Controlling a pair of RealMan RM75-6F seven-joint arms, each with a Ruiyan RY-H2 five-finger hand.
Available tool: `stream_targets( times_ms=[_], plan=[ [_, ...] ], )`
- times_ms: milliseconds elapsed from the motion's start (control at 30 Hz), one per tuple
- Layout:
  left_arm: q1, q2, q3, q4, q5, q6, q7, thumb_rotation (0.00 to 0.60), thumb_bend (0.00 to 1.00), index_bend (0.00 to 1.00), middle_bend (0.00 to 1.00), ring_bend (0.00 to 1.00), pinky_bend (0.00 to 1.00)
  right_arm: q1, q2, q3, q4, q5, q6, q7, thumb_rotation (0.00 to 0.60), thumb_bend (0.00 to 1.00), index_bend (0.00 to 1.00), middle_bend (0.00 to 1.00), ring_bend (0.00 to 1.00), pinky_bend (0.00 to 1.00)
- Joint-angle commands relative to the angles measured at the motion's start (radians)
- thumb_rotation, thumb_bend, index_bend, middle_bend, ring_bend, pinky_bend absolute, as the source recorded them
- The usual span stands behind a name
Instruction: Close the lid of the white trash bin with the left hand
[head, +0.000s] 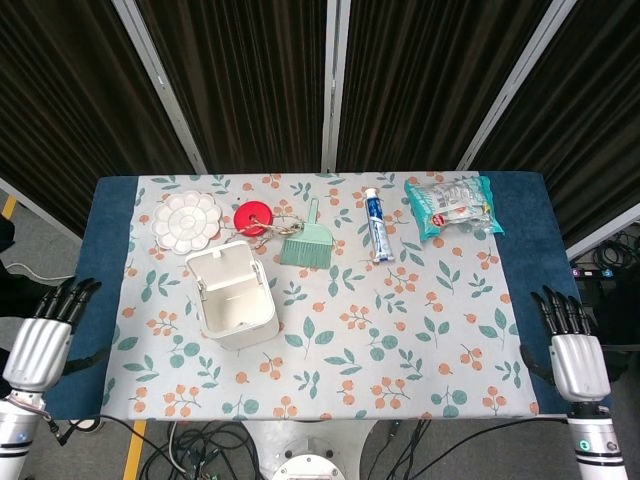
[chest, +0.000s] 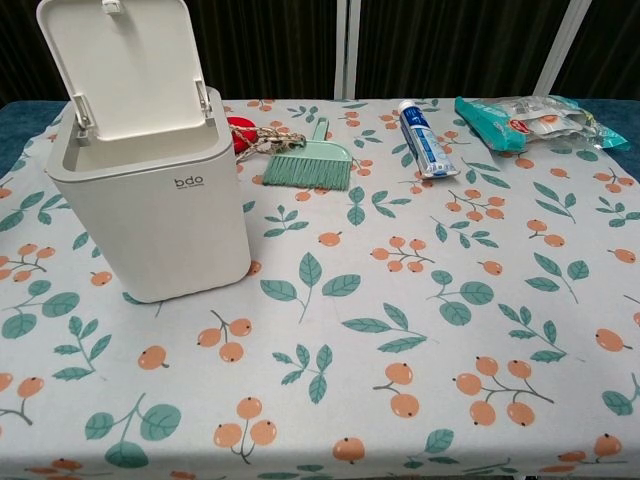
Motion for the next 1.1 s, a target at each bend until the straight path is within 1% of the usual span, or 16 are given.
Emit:
stream_targets(
  times_ms=[33,100,167,233,300,367,433,533,567,600,733,767,900,1100],
  plan=[
    [-0.046,0.047,-0.012,-0.05,0.025,-0.041,-0.068,0.6,0.07,0.1,0.11,0.04,0.16,0.001,0.004,0.003,0.0,0.006,-0.004,0.004,0.6,0.24,0.0,0.0,0.0,0.0],
    [-0.086,0.085,-0.03,-0.086,0.033,-0.077,-0.115,0.6,0.23,0.1,0.11,0.04,0.16,0.001,0.004,0.005,-0.001,0.003,0.0,0.005,0.6,0.24,0.0,0.0,0.0,0.0],
    [-0.129,0.114,-0.054,-0.105,0.031,-0.115,-0.146,0.6,0.32,0.1,0.11,0.04,0.16,0.001,0.001,0.003,-0.001,0.0,0.002,0.003,0.6,0.24,0.0,0.0,0.0,0.0],
    [-0.165,0.128,-0.073,-0.113,0.022,-0.154,-0.163,0.6,0.39,0.1,0.11,0.04,0.16,0.002,0.0,0.001,0.0,0.001,-0.001,0.002,0.6,0.24,0.0,0.0,0.0,0.0],
    [-0.206,0.136,-0.091,-0.124,0.0,-0.208,-0.21,0.6,0.47,0.1,0.12,0.05,0.17,0.002,-0.001,0.001,0.002,0.002,-0.003,0.001,0.6,0.24,0.0,0.0,0.0,0.0],
    [-0.24,0.139,-0.103,-0.13,-0.024,-0.255,-0.284,0.6,0.57,0.1,0.13,0.06,0.18,0.001,-0.001,0.003,0.005,0.004,-0.003,0.005,0.6,0.24,0.0,0.0,0.0,0.0],
    [-0.263,0.14,-0.111,-0.136,-0.04,-0.287,-0.373,0.6,0.61,0.1,0.14,0.07,0.18,0.001,-0.001,0.003,0.007,0.007,-0.004,0.008,0.6,0.24,0.0,0.0,0.0,0.0],
    [-0.298,0.14,-0.126,-0.141,-0.059,-0.325,-0.572,0.597,0.62,0.12,0.17,0.1,0.19,0.0,0.001,0.003,0.011,0.011,-0.007,0.011,0.6,0.24,0.0,0.0,0.0,0.0],
    [-0.312,0.139,-0.133,-0.135,-0.062,-0.337,-0.637,0.589,0.62,0.13,0.18,0.11,0.2,0.0,0.001,0.003,0.012,0.012,-0.008,0.012,0.6,0.24,0.0,0.0,0.0,0.0],
    [-0.322,0.138,-0.138,-0.127,-0.065,-0.346,-0.677,0.577,0.61,0.13,0.19,0.11,0.21,0.0,0.0,0.003,0.014,0.012,-0.008,0.013,0.6,0.24,0.0,0.0,0.0,0.0],
    [-0.376,0.157,-0.138,-0.119,-0.066,-0.427,-0.817,0.457,0.61,0.14,0.23,0.15,0.23,0.0,-0.003,0.002,0.019,0.014,-0.011,0.017,0.6,0.24,0.0,0.0,0.0,0.0],
    [-0.394,0.169,-0.134,-0.117,-0.062,-0.459,-0.839,0.439,0.6,0.14,0.24,0.16,0.24,0.0,-0.005,0.002,0.021,0.014,-0.011,0.019,0.6,0.24,0.0,0.0,0.0,0.0],
    [-0.437,0.181,-0.129,-0.113,-0.071,-0.529,-0.841,0.381,0.6,0.15,0.26,0.17,0.25,0.0,-0.006,0.002,0.026,0.015,-0.013,0.023,0.6,0.24,0.0,0.0,0.0,0.0],
    [-0.491,0.199,-0.133,-0.119,-0.088,-0.606,-0.866,0.334,0.6,0.15,0.26,0.17,0.26,-0.002,-0.007,0.002,0.033,0.018,-0.013,0.032,0.6,0.24,0.0,0.0,0.0,0.0]
  ],
)
